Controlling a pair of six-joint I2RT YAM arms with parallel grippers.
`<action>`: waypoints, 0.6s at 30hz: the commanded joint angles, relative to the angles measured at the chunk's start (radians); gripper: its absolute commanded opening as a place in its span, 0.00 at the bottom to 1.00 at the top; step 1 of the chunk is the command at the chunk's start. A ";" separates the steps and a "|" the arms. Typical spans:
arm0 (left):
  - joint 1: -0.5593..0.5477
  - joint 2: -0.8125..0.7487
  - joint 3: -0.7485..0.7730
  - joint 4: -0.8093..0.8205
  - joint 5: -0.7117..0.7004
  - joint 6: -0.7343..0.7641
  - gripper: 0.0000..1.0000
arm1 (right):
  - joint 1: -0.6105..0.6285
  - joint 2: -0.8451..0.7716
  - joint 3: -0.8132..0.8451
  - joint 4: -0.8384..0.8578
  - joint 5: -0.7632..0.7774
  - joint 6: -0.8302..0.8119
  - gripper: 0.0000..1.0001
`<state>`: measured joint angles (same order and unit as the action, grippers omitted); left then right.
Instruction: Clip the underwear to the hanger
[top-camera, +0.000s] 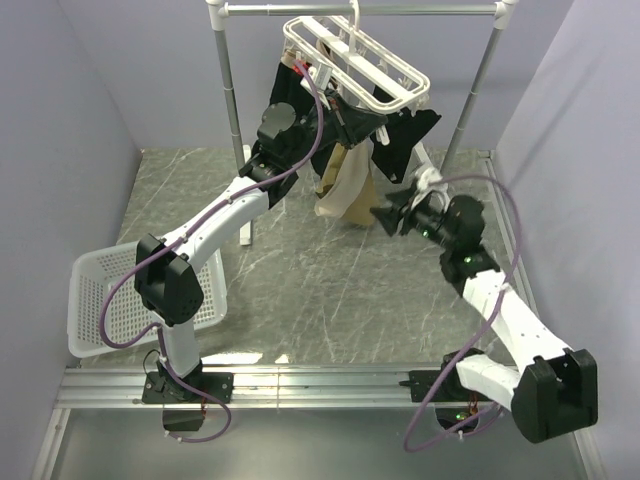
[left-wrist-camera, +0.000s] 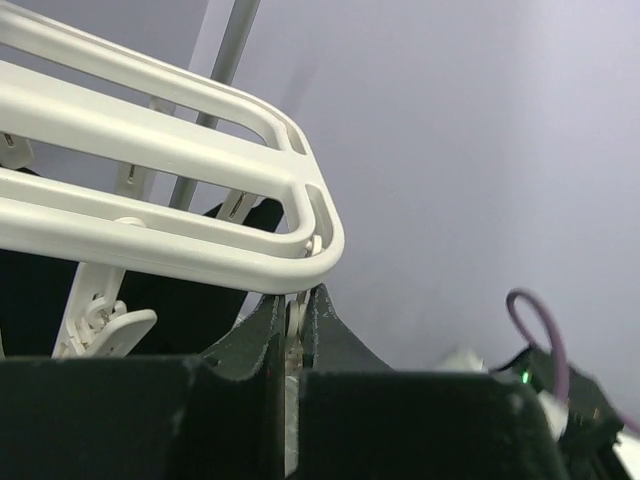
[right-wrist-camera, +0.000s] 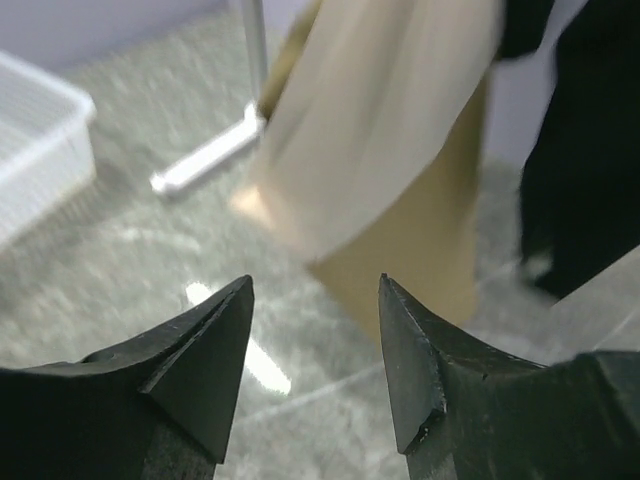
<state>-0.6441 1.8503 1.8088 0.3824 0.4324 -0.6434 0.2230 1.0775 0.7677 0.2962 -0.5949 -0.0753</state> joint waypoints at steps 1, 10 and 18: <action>-0.006 -0.007 0.043 0.027 -0.021 0.004 0.00 | 0.102 -0.047 -0.115 0.168 0.217 -0.090 0.60; -0.014 -0.026 0.014 0.023 -0.041 0.005 0.00 | 0.370 0.090 -0.341 0.585 0.538 -0.316 0.84; -0.017 -0.037 0.004 0.027 -0.046 0.014 0.00 | 0.469 0.320 -0.346 0.793 0.546 -0.493 0.98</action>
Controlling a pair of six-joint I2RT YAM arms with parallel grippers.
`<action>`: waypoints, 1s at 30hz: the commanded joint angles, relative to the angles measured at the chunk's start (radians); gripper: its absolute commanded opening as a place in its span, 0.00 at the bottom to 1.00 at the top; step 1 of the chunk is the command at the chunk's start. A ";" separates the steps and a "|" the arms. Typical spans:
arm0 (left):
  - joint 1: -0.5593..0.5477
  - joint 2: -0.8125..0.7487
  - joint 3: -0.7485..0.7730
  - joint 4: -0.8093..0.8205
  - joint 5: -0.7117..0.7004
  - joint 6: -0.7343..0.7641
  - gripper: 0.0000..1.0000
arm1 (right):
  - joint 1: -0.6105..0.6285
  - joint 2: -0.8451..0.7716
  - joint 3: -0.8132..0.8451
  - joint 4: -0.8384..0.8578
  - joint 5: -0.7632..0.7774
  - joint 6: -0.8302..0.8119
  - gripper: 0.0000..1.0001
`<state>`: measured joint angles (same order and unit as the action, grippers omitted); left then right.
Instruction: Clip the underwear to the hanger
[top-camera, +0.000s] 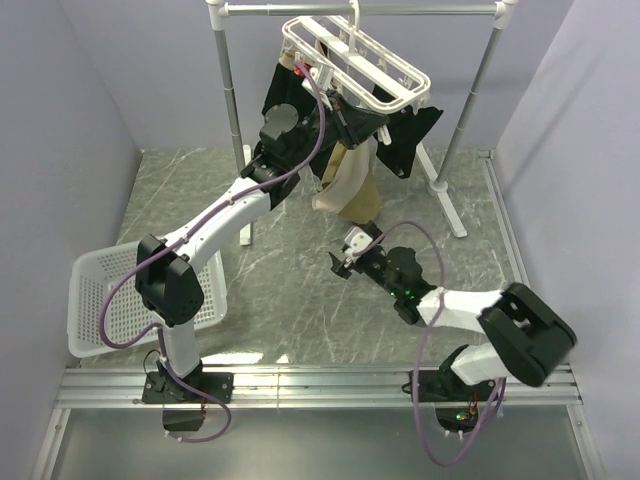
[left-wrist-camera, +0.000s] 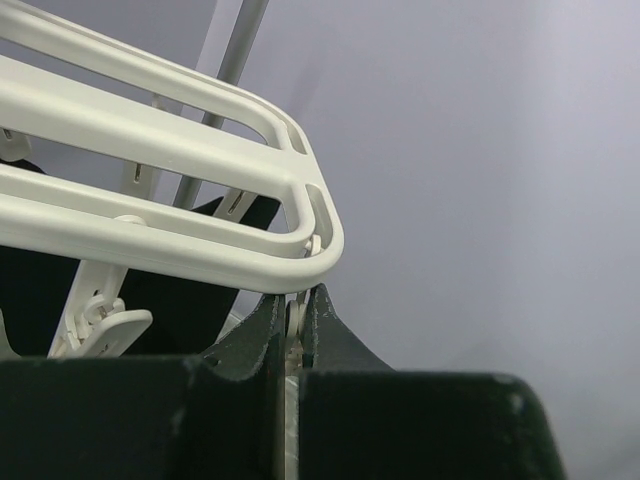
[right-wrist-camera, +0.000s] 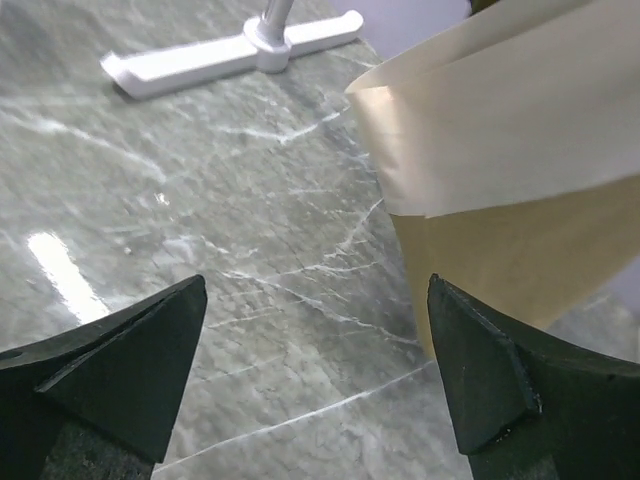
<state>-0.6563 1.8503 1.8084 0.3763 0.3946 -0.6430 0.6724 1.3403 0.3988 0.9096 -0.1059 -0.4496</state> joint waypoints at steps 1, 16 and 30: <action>-0.006 -0.040 0.000 0.036 -0.008 0.014 0.00 | 0.021 0.104 0.040 0.225 0.069 -0.139 0.98; -0.011 -0.039 0.015 0.018 -0.003 0.032 0.00 | 0.131 0.514 0.187 0.718 0.345 -0.385 1.00; -0.012 -0.034 0.023 0.003 0.012 0.045 0.00 | 0.154 0.614 0.305 0.854 0.475 -0.480 1.00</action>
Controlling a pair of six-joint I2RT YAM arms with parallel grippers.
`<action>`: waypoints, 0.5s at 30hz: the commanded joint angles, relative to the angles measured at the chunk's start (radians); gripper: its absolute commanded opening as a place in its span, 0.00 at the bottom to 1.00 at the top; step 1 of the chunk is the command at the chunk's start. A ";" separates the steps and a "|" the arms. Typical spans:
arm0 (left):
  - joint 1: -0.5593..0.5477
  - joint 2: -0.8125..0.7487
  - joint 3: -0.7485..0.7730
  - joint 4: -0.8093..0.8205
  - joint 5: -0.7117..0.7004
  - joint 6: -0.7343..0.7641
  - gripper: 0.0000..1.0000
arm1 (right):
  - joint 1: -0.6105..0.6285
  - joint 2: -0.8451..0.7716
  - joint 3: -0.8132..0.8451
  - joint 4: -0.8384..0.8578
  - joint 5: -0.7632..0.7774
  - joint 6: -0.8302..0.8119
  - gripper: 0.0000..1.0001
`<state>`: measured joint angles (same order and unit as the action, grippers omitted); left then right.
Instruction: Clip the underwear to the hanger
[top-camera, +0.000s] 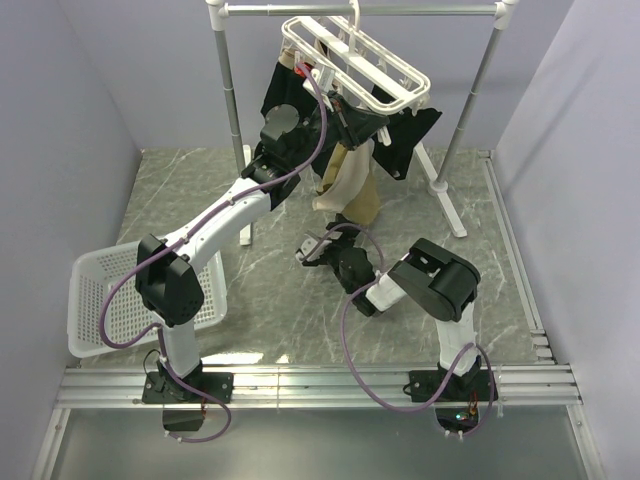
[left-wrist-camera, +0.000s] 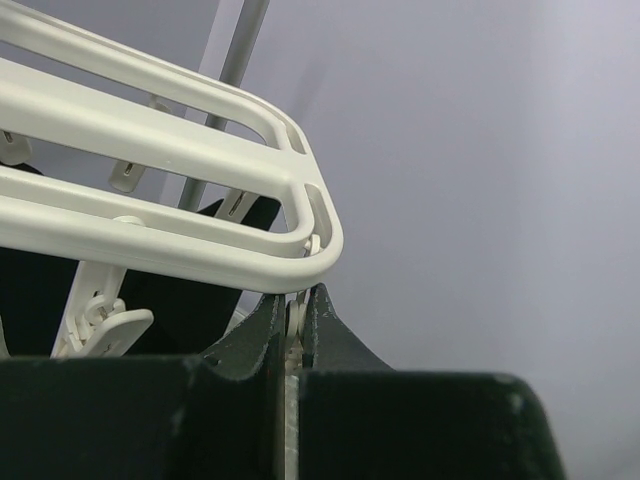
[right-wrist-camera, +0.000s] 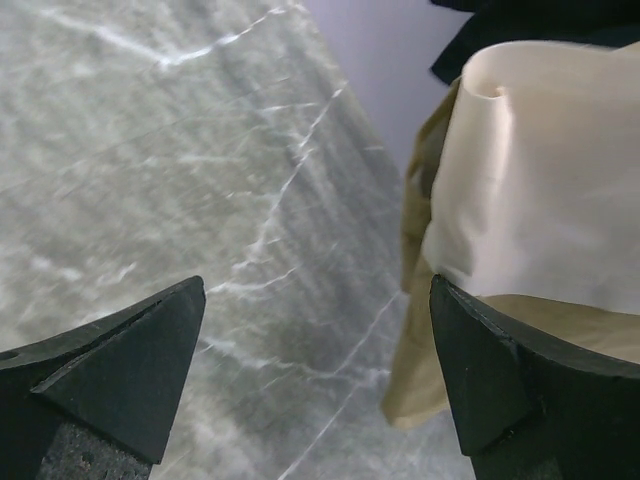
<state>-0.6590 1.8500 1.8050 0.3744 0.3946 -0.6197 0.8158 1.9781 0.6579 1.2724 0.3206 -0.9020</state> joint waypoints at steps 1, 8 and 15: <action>-0.008 -0.035 0.025 0.003 0.010 0.028 0.00 | 0.013 -0.033 0.049 0.492 0.052 -0.029 1.00; -0.008 -0.026 0.031 0.003 0.013 0.023 0.00 | 0.013 -0.039 0.039 0.493 0.043 -0.066 1.00; -0.010 -0.002 0.070 -0.012 0.018 0.025 0.00 | 0.010 -0.073 0.046 0.492 0.049 -0.061 1.00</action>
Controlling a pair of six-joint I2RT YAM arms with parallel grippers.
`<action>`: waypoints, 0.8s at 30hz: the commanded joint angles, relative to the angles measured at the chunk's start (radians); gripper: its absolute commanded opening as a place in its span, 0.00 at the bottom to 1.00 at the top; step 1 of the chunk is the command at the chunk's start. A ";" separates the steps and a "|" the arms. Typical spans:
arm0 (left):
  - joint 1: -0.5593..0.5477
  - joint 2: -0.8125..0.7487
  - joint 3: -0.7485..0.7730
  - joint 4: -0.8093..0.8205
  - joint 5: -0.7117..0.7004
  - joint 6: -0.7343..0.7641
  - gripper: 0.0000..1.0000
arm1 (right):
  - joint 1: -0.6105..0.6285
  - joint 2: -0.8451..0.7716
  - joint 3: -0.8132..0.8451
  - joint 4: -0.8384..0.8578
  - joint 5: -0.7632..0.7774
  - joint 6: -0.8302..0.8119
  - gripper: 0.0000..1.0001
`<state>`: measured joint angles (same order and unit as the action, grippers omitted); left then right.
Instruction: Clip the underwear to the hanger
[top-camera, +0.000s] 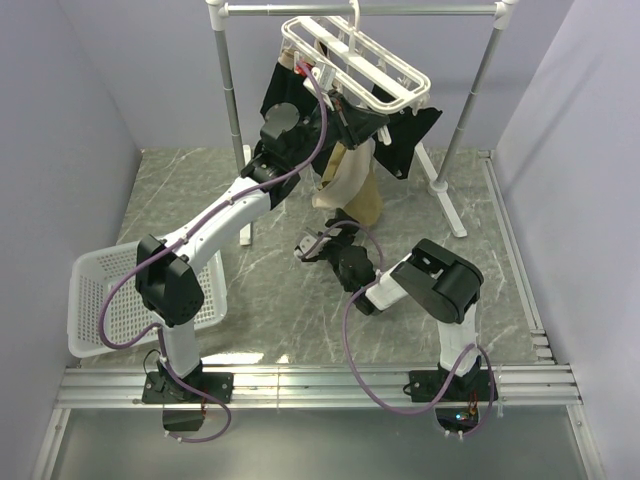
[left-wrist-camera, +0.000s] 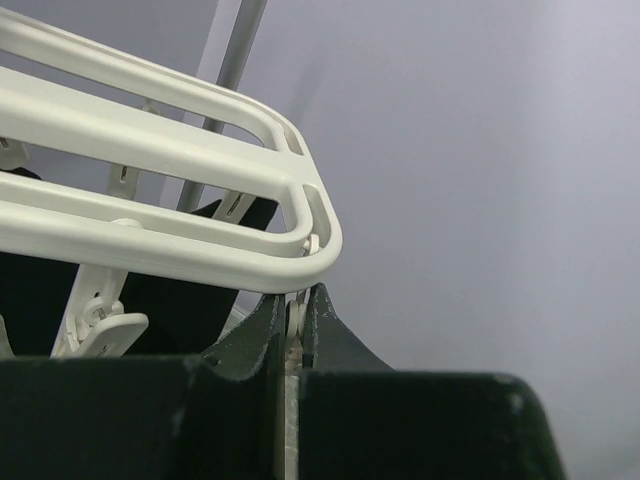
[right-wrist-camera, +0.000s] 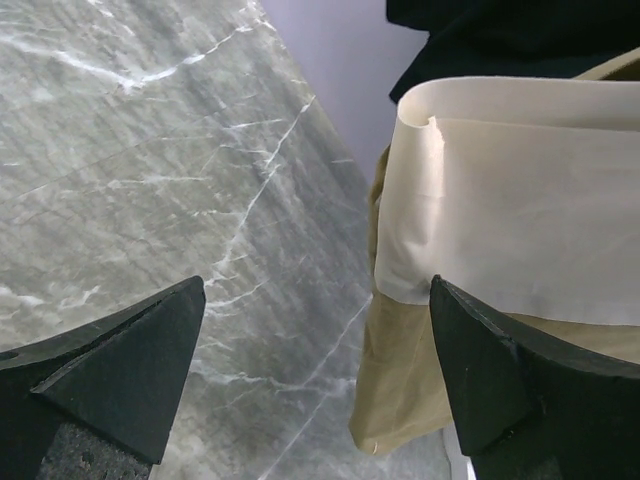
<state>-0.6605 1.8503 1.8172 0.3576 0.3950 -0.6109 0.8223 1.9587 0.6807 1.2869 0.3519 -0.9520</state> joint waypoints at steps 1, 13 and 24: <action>-0.007 0.001 0.059 0.003 0.018 0.014 0.00 | 0.000 -0.049 0.032 0.479 0.019 -0.016 1.00; -0.007 0.009 0.067 -0.006 0.021 0.025 0.00 | -0.051 -0.003 0.109 0.479 0.039 -0.040 0.93; -0.010 0.015 0.068 -0.005 0.025 0.026 0.00 | -0.100 -0.040 0.106 0.477 0.001 -0.033 0.22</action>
<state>-0.6628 1.8637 1.8408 0.3302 0.3958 -0.6022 0.7261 1.9663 0.7841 1.2949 0.3737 -0.9958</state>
